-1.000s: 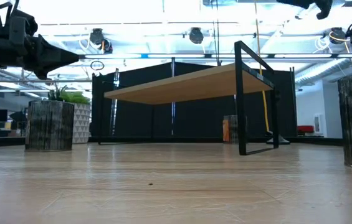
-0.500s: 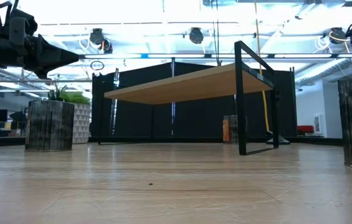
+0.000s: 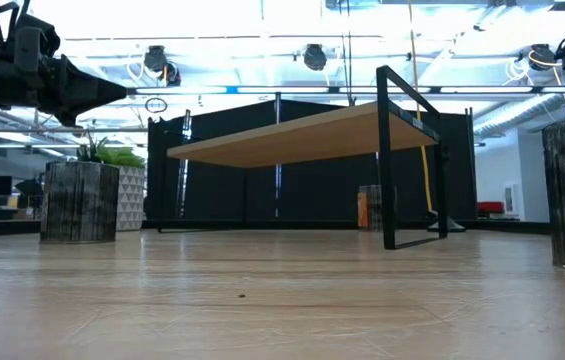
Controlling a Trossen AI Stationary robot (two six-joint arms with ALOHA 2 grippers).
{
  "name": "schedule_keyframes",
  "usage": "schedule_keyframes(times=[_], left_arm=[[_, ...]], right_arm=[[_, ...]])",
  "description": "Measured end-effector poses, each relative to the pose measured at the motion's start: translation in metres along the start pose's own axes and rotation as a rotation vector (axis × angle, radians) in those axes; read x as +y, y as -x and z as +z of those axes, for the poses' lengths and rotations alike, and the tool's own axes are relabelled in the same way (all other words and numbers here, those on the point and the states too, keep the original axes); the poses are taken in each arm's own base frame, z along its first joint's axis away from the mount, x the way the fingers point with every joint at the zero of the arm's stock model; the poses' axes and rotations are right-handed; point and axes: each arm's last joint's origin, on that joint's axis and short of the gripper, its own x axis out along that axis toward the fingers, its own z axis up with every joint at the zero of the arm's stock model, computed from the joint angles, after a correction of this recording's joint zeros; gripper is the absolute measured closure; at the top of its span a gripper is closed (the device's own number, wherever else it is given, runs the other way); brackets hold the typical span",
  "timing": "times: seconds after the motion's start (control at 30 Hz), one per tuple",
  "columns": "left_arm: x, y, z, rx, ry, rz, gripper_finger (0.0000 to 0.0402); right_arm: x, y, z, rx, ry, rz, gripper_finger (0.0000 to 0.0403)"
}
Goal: Pick & Place candle stick holders
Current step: Put the top right candle holder on the shelf
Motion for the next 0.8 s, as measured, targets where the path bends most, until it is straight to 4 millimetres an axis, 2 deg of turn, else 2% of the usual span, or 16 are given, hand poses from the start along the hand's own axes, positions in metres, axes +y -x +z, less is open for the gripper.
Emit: schedule_keyframes(times=[0.27, 0.47, 0.57, 0.8], left_arm=[[0.0, 0.0, 0.0, 0.0, 0.002, -0.001, 0.0366], [0.0, 0.0, 0.001, -0.01, 0.006, -0.002, 0.0366], [0.0, 0.0, 0.003, -0.031, 0.013, -0.003, 0.0366], [0.0, 0.0, 0.004, -0.041, 0.017, -0.004, 0.0366]], right_arm=[[0.045, 0.0, -0.015, -0.001, 0.154, 0.002, 0.0403], [0.07, 0.002, -0.027, -0.004, 0.259, 0.01, 0.0403], [0.077, 0.007, -0.029, -0.028, 0.257, 0.049, 0.0403], [0.086, 0.019, -0.03, -0.145, 0.123, 0.271, 0.0403]])
